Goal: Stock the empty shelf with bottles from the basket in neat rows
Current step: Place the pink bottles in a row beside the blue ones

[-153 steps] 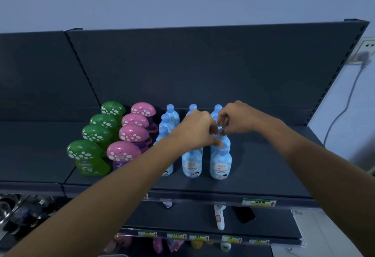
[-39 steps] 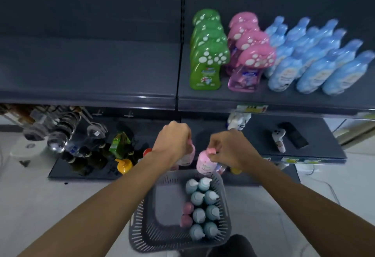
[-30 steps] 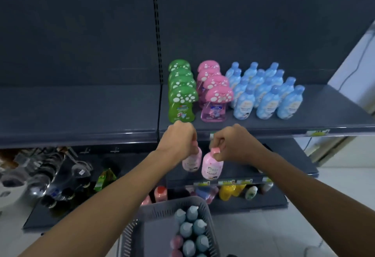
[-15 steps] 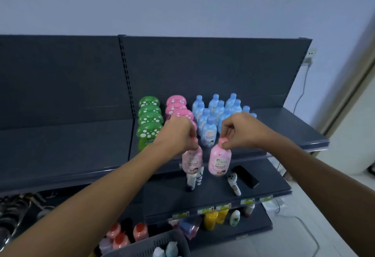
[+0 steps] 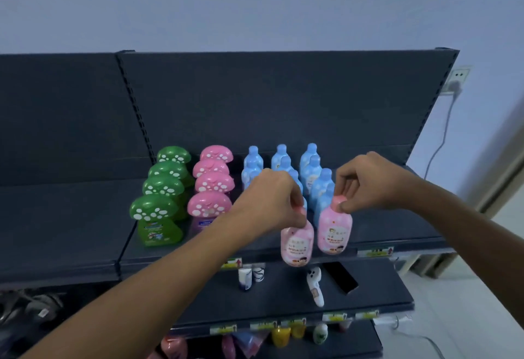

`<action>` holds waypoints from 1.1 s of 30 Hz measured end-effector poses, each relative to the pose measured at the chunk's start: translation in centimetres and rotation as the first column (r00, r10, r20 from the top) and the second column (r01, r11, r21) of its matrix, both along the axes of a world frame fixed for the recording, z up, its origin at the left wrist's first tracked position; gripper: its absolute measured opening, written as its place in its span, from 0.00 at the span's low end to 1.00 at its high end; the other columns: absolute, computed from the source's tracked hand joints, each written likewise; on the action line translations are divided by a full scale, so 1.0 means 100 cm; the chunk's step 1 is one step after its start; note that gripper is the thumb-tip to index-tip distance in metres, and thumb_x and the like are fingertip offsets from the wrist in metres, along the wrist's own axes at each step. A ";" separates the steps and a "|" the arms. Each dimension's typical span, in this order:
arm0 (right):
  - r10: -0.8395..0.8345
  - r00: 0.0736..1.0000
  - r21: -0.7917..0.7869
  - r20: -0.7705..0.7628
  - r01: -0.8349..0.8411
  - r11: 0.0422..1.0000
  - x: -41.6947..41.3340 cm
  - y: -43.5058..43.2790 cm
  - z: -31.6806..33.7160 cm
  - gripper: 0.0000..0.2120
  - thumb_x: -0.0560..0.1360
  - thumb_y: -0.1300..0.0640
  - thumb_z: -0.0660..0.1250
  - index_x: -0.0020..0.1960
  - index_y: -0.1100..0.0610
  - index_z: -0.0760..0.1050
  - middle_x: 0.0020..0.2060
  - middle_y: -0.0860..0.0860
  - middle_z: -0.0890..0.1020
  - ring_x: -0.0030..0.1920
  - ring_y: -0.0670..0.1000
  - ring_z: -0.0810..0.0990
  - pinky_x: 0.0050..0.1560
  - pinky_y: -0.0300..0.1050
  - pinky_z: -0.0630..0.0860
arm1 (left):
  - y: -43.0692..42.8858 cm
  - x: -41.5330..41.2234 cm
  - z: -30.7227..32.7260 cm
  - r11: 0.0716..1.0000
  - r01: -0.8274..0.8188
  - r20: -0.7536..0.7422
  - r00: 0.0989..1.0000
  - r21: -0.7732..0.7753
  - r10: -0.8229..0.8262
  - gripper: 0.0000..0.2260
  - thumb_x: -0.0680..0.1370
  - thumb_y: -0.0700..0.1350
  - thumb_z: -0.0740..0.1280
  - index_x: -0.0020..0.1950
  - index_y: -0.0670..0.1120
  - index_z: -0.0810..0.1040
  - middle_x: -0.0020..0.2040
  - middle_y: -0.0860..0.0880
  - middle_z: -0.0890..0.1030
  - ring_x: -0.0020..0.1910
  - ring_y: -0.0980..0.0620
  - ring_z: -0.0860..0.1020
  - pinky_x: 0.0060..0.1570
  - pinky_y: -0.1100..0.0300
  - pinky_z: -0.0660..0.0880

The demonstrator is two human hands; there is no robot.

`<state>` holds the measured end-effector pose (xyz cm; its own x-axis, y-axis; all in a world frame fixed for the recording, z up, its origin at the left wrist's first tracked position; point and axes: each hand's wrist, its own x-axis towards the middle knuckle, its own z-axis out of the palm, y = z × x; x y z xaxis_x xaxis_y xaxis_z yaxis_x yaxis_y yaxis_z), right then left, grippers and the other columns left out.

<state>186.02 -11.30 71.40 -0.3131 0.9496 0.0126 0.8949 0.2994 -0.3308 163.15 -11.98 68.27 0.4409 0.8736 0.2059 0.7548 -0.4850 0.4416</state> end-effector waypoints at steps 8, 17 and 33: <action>0.109 0.994 -0.069 -0.010 -0.109 0.992 0.090 0.066 -0.014 0.07 0.61 0.52 0.78 0.35 0.48 0.81 0.32 0.39 0.84 0.36 0.38 0.84 0.45 0.47 0.83 | 0.032 0.086 0.002 0.999 0.020 0.041 0.999 -0.036 -0.018 0.05 0.67 0.48 0.76 0.41 0.49 0.87 0.34 0.56 0.85 0.37 0.60 0.82 0.46 0.59 0.80; 0.149 0.986 -0.037 -0.076 -0.152 0.988 0.141 0.134 -0.026 0.06 0.61 0.52 0.77 0.36 0.48 0.81 0.32 0.40 0.84 0.36 0.40 0.84 0.43 0.51 0.84 | 0.080 0.158 -0.005 0.993 -0.032 0.038 0.999 -0.112 0.037 0.06 0.66 0.49 0.78 0.42 0.51 0.87 0.35 0.59 0.84 0.42 0.61 0.81 0.45 0.57 0.82; 0.071 0.995 0.064 -0.069 -0.067 0.996 0.158 0.242 -0.044 0.07 0.62 0.51 0.79 0.34 0.47 0.81 0.32 0.36 0.82 0.40 0.38 0.81 0.40 0.39 0.80 | 0.189 0.198 -0.026 0.970 -0.174 0.074 0.979 -0.168 0.189 0.10 0.62 0.50 0.82 0.40 0.55 0.87 0.32 0.61 0.83 0.40 0.63 0.82 0.45 0.59 0.83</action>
<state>201.82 12.87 67.03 -0.3741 0.9225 0.0950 0.8463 0.3815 -0.3718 182.99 6.90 65.64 0.2583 0.9620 0.0880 0.7778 -0.2611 0.5718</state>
